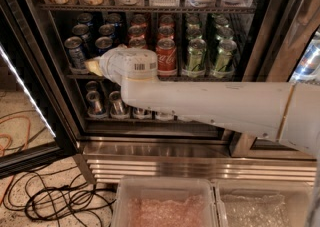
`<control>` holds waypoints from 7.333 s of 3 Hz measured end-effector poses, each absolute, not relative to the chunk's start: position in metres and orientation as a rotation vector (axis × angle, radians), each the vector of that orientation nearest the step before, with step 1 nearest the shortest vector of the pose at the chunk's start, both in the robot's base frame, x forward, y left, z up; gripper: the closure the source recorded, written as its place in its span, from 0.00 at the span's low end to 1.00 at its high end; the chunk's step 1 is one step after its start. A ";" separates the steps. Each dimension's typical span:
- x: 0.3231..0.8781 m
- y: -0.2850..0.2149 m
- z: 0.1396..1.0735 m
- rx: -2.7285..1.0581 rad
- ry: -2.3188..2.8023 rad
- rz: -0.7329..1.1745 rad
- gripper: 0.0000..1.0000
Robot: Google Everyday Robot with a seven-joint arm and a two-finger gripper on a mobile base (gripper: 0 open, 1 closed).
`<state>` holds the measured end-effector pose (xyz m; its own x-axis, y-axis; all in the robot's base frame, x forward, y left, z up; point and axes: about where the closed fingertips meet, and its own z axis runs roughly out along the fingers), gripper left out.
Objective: Pick pepsi can from middle shelf of fridge
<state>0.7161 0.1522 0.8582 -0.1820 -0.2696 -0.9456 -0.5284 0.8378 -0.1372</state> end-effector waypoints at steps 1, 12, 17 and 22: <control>0.720 0.159 0.861 -0.625 1.754 0.251 0.21; 0.738 0.150 0.868 -0.591 1.673 0.255 1.00; 0.640 0.134 0.901 -0.647 1.783 0.391 1.00; 0.522 0.129 0.850 -0.521 2.107 0.451 1.00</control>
Offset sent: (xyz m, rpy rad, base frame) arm 0.0240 0.0238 -0.0051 0.0532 -0.0029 0.0003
